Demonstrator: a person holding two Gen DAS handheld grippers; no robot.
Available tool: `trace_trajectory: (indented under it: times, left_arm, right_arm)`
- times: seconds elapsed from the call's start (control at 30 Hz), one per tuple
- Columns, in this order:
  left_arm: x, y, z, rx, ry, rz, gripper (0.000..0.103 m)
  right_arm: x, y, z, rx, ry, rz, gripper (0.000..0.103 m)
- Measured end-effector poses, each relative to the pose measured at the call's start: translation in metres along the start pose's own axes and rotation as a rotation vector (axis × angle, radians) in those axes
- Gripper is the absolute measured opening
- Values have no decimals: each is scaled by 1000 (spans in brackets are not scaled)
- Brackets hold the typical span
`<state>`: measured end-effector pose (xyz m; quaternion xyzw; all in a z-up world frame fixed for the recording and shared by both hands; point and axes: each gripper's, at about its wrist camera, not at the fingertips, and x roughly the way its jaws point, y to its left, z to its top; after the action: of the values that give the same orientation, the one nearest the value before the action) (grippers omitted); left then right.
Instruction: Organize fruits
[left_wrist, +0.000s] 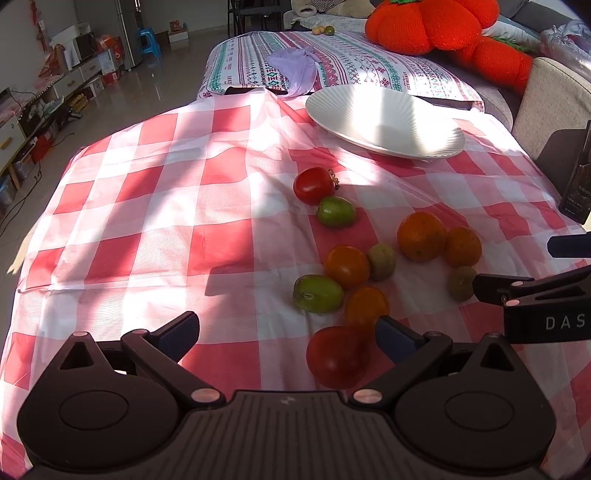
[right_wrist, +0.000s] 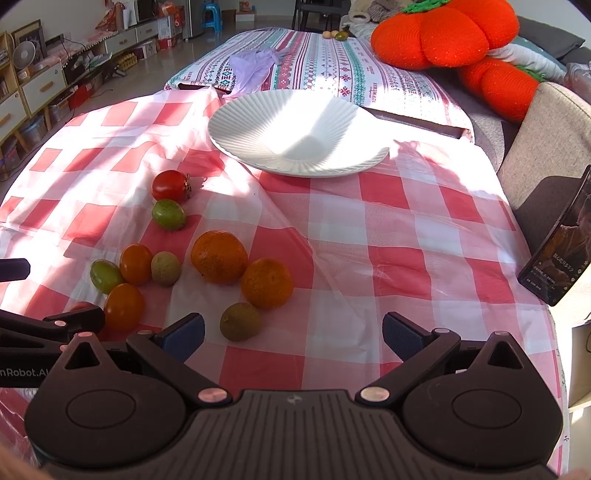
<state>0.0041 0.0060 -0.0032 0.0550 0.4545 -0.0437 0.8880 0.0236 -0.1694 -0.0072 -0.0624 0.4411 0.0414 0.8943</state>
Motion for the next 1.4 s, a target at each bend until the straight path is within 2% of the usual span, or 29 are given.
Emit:
trace_trajectory:
  times: [0.6,0.7,0.8,0.83,0.97,1.0,1.13,1.2,1.4]
  left_arm:
    - [-3,3,0,1,-16,-13,103]
    - [-3,5,-1,-2,-41,-11,103]
    - [-5,8,-4,3,-116,2,103]
    - [-5,9,-5,1,-126,-6,103]
    - [-2,19,-5,-29,-131,-124,103]
    - [-2,20,-5,-29,-129,-135,103]
    - [2,23,-5,-20,-116,-175,99]
    - [1,25,-8,-25,-99,-217,92]
    - [-5,25,-15,-8,-66,-300,90]
  right_arm:
    - [0,-2,0,4,-7,-1,103]
    - [-1,-4,0,9,-15,12,103]
    - [-1,-6,1,15,-25,49,103]
    - [0,-6,1,9,-28,69,103]
    - [-3,-11,-3,-6,-105,142,103]
    - [-4,-13,-4,-10,-117,160,103]
    - [5,-18,-5,-14,-70,217,102]
    - [8,-19,-5,-18,-56,239,92]
    - [12,-21,-6,-48,-35,257,80]
